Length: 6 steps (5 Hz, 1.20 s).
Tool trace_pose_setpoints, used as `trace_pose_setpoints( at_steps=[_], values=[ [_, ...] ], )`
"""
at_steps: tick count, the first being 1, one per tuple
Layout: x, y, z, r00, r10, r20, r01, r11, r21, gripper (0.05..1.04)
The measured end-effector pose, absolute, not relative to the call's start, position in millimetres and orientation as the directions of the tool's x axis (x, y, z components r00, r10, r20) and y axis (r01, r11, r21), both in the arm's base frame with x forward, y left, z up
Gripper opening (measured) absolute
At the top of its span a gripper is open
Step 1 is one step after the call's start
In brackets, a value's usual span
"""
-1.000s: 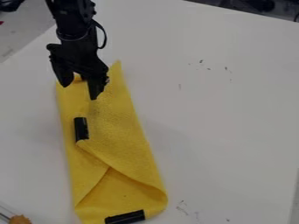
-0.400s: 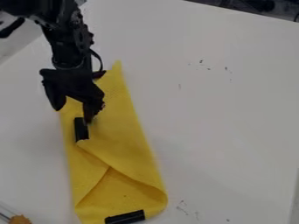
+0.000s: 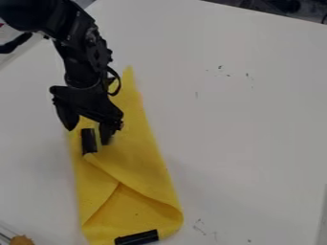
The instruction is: Unfold the cloth from left to right
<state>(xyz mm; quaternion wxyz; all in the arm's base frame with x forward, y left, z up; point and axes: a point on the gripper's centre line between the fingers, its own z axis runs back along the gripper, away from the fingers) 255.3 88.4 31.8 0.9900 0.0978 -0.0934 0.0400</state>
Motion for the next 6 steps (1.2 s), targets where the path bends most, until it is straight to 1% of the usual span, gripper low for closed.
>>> trace_pose_setpoints(
  at_steps=[1,2,3,4,5,6],
  values=[
    [259.2,83.7,21.6,0.980,0.051,0.192,-0.084,0.981,0.172,1.000],
    [261.1,80.9,14.8,0.976,0.053,0.211,-0.086,0.985,0.150,1.000],
    [261.6,81.5,12.0,0.974,0.051,0.223,-0.084,0.987,0.139,1.000],
    [261.7,81.5,11.4,0.973,0.048,0.225,-0.080,0.987,0.136,0.962],
    [261.4,81.6,10.5,0.973,0.049,0.226,-0.081,0.988,0.134,0.711],
    [260.9,83.3,11.8,0.977,0.034,0.211,-0.067,0.987,0.149,0.455]
  ],
)
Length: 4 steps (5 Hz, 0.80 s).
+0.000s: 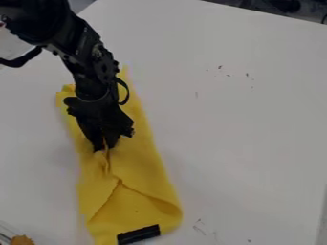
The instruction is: Unfold the cloth from left to right
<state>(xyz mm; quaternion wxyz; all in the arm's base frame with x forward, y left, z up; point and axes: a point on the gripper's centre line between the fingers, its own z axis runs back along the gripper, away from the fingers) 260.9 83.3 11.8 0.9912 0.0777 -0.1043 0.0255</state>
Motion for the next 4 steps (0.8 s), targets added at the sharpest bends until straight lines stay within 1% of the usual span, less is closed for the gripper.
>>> trace_pose_setpoints(
  at_steps=[1,2,3,4],
  values=[
    [264.3,79.8,16.0,0.983,0.001,0.186,-0.034,0.984,0.176,0.257],
    [278.9,70.4,27.6,0.980,-0.038,0.196,-0.004,0.977,0.211,0.203],
    [284.2,69.3,33.7,0.981,-0.032,0.193,-0.012,0.975,0.222,0.442],
    [269.3,73.0,48.4,0.978,0.031,0.206,-0.082,0.966,0.244,0.753]
  ],
)
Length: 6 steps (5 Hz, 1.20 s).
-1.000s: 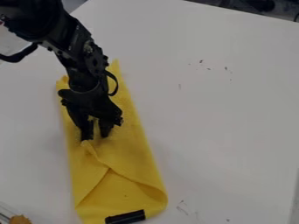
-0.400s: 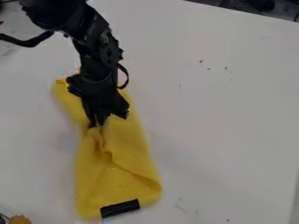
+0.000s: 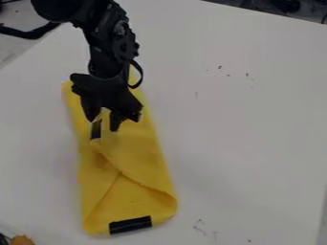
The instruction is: Unfold the cloth from left to right
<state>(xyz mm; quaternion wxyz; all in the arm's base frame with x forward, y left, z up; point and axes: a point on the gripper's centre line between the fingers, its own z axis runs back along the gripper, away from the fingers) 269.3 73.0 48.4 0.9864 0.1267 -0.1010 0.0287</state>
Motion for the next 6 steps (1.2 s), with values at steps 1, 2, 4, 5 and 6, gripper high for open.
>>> trace_pose_setpoints(
  at_steps=[1,2,4,5,6],
  values=[
    [250.9,73.5,52.1,0.973,0.082,0.215,-0.135,0.959,0.249,0.992],
    [244.9,77.1,49.5,0.970,0.104,0.222,-0.158,0.958,0.240,1.005],
    [245.4,98.2,32.1,0.967,0.076,0.242,-0.136,0.961,0.240,1.001],
    [247.5,100.2,19.8,0.969,0.065,0.239,-0.117,0.970,0.214,0.944],
    [251.3,97.1,13.0,0.967,0.055,0.249,-0.105,0.976,0.193,0.656]
  ],
)
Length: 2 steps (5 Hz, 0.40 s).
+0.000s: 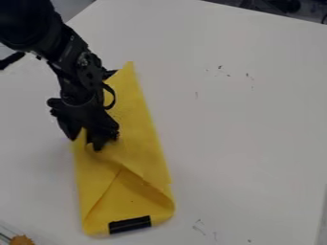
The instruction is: Unfold the cloth from left to right
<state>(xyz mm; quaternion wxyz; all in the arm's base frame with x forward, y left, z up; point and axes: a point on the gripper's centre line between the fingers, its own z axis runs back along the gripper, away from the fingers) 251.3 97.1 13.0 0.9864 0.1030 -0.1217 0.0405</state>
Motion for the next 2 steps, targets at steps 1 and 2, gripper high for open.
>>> trace_pose_setpoints(
  at_steps=[1,2],
  values=[
    [252.5,96.2,12.1,0.969,0.035,0.245,-0.084,0.977,0.196,0.363],
    [253.4,94.3,11.5,0.970,0.024,0.243,-0.074,0.978,0.196,0.175]
  ],
)
